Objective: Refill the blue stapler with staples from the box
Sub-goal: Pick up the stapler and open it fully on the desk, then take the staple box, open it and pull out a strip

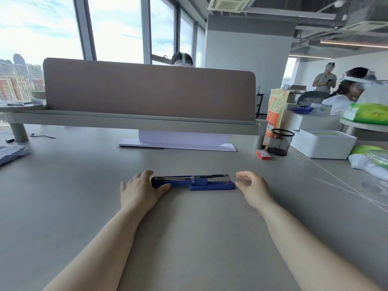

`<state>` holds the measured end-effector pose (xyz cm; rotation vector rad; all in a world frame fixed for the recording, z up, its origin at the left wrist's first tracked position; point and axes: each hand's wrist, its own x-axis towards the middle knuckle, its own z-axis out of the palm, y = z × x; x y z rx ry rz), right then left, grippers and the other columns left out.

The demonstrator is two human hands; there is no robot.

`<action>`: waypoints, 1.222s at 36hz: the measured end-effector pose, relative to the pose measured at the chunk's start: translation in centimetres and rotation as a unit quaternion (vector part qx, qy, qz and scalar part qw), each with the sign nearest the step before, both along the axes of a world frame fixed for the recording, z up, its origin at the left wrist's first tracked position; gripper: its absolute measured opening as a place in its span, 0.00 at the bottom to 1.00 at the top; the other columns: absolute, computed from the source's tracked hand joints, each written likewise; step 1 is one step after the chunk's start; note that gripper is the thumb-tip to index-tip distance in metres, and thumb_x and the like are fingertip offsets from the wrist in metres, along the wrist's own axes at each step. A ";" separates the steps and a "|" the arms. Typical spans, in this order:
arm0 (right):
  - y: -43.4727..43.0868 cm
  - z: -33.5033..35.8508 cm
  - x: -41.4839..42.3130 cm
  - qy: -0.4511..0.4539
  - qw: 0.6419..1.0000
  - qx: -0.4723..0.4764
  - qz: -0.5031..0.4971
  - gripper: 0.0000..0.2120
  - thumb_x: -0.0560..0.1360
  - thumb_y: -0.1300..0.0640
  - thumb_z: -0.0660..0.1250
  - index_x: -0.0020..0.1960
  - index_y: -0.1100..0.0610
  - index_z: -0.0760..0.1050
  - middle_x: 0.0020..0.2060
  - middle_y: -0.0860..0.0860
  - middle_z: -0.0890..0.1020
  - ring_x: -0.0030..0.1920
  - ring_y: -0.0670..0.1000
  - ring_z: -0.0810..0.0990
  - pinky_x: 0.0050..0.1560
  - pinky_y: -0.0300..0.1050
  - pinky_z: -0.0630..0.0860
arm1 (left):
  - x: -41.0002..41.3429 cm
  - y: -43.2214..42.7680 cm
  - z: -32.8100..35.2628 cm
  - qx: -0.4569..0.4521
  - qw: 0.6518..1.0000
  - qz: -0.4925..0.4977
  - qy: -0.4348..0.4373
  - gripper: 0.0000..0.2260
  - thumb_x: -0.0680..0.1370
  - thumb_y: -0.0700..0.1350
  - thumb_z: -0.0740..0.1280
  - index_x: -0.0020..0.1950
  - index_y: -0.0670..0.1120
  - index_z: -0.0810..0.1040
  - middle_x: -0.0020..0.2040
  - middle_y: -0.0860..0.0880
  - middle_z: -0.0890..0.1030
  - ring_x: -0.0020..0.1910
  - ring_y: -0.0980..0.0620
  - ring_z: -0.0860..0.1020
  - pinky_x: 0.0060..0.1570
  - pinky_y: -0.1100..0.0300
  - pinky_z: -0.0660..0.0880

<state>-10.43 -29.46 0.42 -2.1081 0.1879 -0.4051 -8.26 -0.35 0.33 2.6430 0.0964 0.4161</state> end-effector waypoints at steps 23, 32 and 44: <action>-14.7 -0.3 -3.3 0.024 0.990 -0.084 -0.112 0.15 0.71 0.57 0.69 0.57 0.57 0.75 0.58 0.55 0.80 0.59 0.54 0.77 0.60 0.44 0.70 | -2.5 -25.1 0.2 0.147 0.913 -0.375 0.058 0.29 0.77 0.63 0.50 0.74 0.51 0.54 0.78 0.51 0.51 0.76 0.51 0.48 0.75 0.50 0.44; -16.9 0.5 6.3 0.081 0.974 -0.197 -0.073 0.28 0.70 0.44 0.66 0.68 0.49 0.66 0.68 0.54 0.72 0.67 0.57 0.70 0.67 0.52 0.68 | -2.1 -25.5 -0.3 0.173 0.911 -0.369 0.068 0.29 0.77 0.64 0.44 0.75 0.54 0.48 0.78 0.54 0.47 0.76 0.53 0.43 0.75 0.49 0.41; -16.4 0.2 13.3 0.150 0.922 -0.357 -0.009 0.31 0.76 0.38 0.49 0.75 0.48 0.49 0.77 0.43 0.48 0.76 0.52 0.49 0.73 0.55 0.51 | -1.9 -25.5 -0.8 0.162 0.918 -0.360 0.040 0.28 0.76 0.64 0.45 0.74 0.55 0.50 0.78 0.56 0.48 0.76 0.56 0.43 0.74 0.54 0.41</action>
